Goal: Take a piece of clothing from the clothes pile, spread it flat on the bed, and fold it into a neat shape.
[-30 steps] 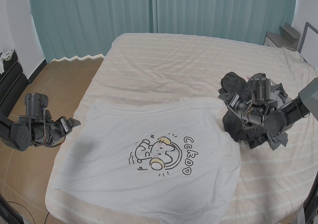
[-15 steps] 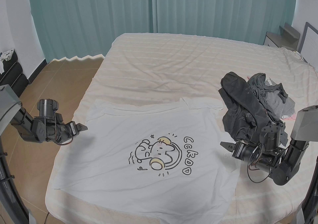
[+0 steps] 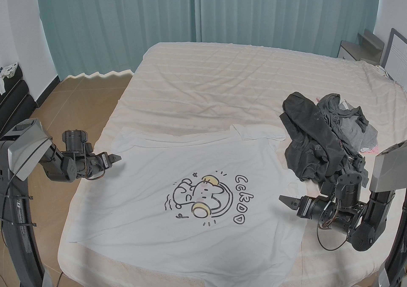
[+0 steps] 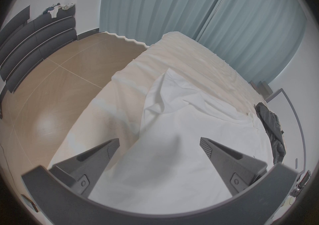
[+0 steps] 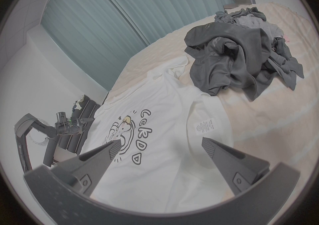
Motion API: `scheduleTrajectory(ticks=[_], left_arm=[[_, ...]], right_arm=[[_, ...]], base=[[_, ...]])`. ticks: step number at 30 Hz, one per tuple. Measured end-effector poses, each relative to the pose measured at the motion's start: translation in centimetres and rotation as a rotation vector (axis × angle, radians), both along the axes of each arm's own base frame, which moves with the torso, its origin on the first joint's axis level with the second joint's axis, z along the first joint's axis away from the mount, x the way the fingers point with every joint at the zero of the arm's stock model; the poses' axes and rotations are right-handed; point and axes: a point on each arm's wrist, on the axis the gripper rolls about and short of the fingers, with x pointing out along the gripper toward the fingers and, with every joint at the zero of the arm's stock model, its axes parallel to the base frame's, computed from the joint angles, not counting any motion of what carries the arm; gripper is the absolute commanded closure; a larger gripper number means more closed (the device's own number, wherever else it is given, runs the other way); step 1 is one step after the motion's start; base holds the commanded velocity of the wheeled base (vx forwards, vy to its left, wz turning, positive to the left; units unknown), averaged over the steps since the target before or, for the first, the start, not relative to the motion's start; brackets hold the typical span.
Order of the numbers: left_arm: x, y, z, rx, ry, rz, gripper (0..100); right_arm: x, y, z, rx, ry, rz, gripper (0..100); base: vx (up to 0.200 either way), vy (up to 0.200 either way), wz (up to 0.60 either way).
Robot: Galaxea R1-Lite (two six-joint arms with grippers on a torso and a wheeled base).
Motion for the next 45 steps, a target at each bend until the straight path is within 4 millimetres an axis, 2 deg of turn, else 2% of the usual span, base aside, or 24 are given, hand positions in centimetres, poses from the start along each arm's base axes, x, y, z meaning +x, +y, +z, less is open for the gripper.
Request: scheduleTrajectory(ticks=[12, 13, 20, 34, 37, 45], left_arm=[[1.7, -0.9, -1.2, 0.003, -0.008, -0.019, 0], [1.7, -0.9, -1.3, 0.003, -0.007, -0.019, 100], [1.8, -1.0, -1.7, 0.002, 0.001, -0.02, 100], [0.7, -1.0, -1.4, 0.0, 0.023, -0.017, 100], [0.2, -1.0, -1.0, 0.0, 0.023, -0.015, 100], [-0.8, -1.1, 0.2, 0.002, 0.018, -0.016, 100]], right_arm=[[0.6, 0.2, 0.6, 0.001, -0.032, 0.0, 0], [0.7, 0.2, 0.6, -0.001, -0.031, 0.001, 0], [3.0, 0.9, 0.6, -0.039, 0.005, 0.004, 0], [12.1, 2.4, 3.1, -0.173, -0.017, -0.041, 0], [13.6, 2.6, 2.4, -0.204, -0.011, -0.041, 0], [18.0, 3.5, -1.4, -0.287, -0.014, -0.09, 0]], base=[[0.0, 0.0, 0.0], [0.0, 0.0, 0.0], [0.0, 0.0, 0.0], [0.0, 0.0, 0.0], [0.0, 0.0, 0.0], [0.0, 0.0, 0.0]])
